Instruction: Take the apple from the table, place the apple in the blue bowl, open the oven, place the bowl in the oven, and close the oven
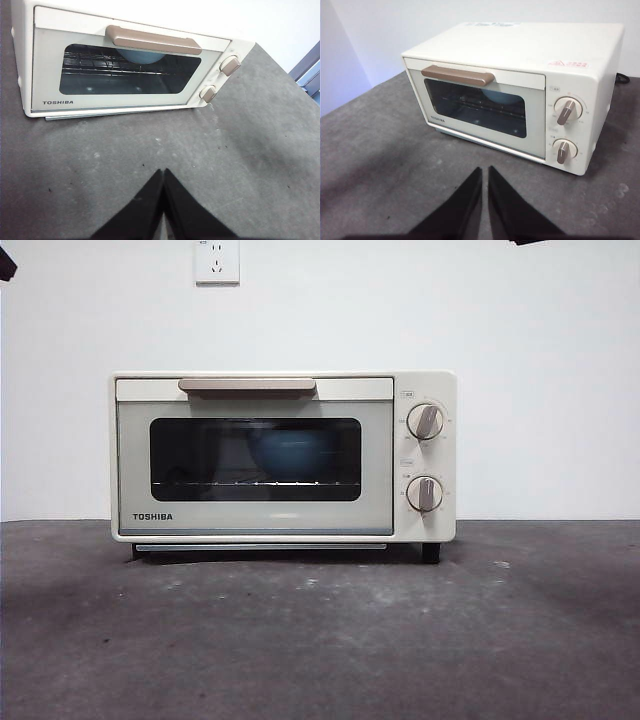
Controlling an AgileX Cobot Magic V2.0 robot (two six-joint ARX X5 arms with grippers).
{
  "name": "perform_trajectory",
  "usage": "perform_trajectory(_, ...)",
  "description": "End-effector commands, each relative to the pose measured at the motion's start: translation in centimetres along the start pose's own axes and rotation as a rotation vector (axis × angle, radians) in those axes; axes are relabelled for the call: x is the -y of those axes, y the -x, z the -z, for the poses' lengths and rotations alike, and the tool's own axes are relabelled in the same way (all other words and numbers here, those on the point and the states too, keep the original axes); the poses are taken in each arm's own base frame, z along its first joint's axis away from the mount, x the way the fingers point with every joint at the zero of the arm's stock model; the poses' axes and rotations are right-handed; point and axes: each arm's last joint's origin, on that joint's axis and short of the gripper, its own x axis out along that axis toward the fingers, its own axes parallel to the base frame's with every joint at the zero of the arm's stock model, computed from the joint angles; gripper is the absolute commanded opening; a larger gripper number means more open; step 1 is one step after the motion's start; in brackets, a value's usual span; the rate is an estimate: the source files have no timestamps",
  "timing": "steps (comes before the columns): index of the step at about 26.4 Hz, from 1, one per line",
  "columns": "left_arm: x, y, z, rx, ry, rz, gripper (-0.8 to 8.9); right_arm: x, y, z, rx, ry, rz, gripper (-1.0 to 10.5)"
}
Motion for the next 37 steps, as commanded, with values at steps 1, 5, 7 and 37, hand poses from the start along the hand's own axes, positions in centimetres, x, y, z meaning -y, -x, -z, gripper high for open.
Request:
perform_trajectory(1,0.3,0.2,-0.6,0.022,-0.023,0.004,0.07,-0.1,0.5,-0.5,0.037,0.002,-0.012,0.0)
perform_trajectory(5,0.3,0.2,-0.6,0.022,-0.023,0.004,0.07,-0.1,0.9,-0.7,0.055,-0.001,-0.016,0.0)
perform_trajectory(7,0.3,0.2,-0.6,0.022,-0.024,0.004,0.07,-0.1,1.0,-0.7,0.062,-0.003,-0.017,0.0)
perform_trajectory(37,-5.8,-0.6,9.8,0.371,-0.401,-0.402,0.07,0.2,3.2,-1.5,0.161,-0.023,-0.040,0.0)
